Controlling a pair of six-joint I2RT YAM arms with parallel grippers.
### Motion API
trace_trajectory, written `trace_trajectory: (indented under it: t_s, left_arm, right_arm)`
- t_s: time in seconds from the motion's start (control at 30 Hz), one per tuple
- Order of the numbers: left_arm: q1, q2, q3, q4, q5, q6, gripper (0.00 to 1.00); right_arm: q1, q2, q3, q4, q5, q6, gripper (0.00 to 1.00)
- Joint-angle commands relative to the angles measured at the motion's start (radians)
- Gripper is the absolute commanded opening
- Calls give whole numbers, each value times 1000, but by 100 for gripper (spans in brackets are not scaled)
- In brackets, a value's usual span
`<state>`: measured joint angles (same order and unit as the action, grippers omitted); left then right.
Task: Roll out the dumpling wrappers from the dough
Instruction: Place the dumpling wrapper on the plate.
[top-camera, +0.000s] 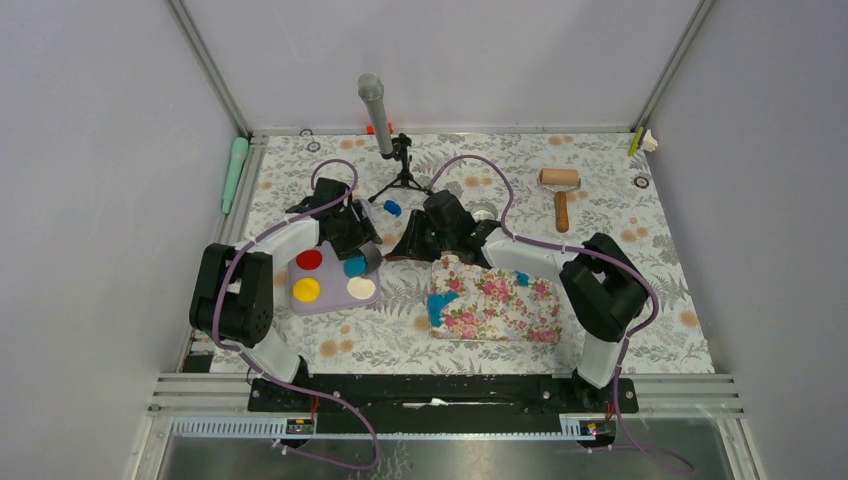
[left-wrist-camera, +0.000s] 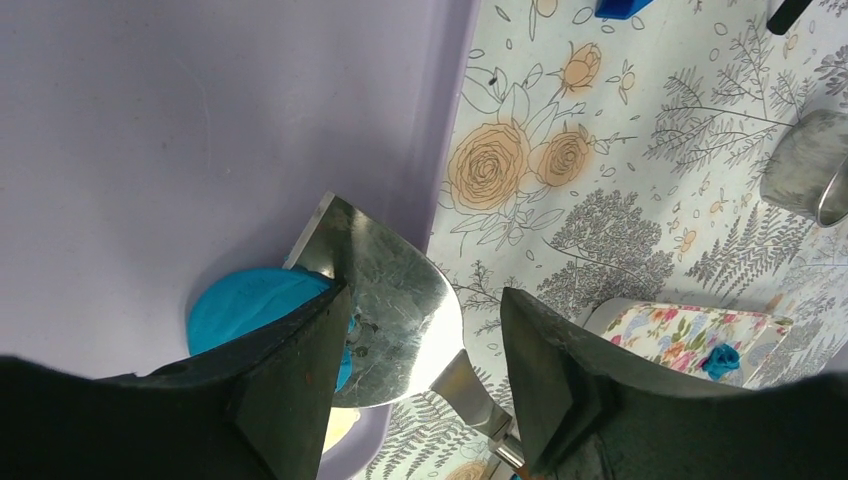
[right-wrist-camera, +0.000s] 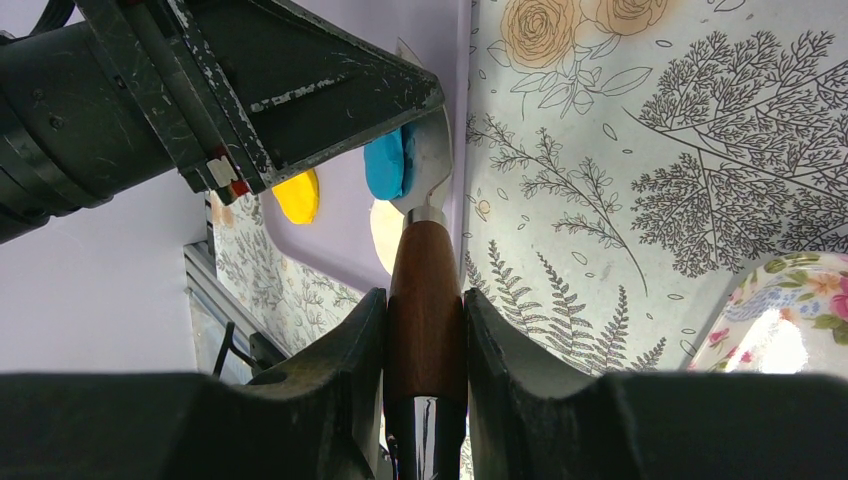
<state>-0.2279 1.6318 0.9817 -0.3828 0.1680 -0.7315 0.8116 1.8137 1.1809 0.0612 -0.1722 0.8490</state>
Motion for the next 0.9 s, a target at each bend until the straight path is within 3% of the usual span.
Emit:
trace_trajectory:
  t_s: [0.0,0.57,0.87]
  left_arm:
    - [1,-35,40,-27,-50,24,64]
    - [1,-70,75,-63,-51,34,64]
    - [1,-164,33,-9,60,22,64]
  right_arm:
    - [8,-28,39,45,34,-17,0]
    - [8,-31,43,70,50,-45,0]
    - [10,-11,99,16,78,-46,0]
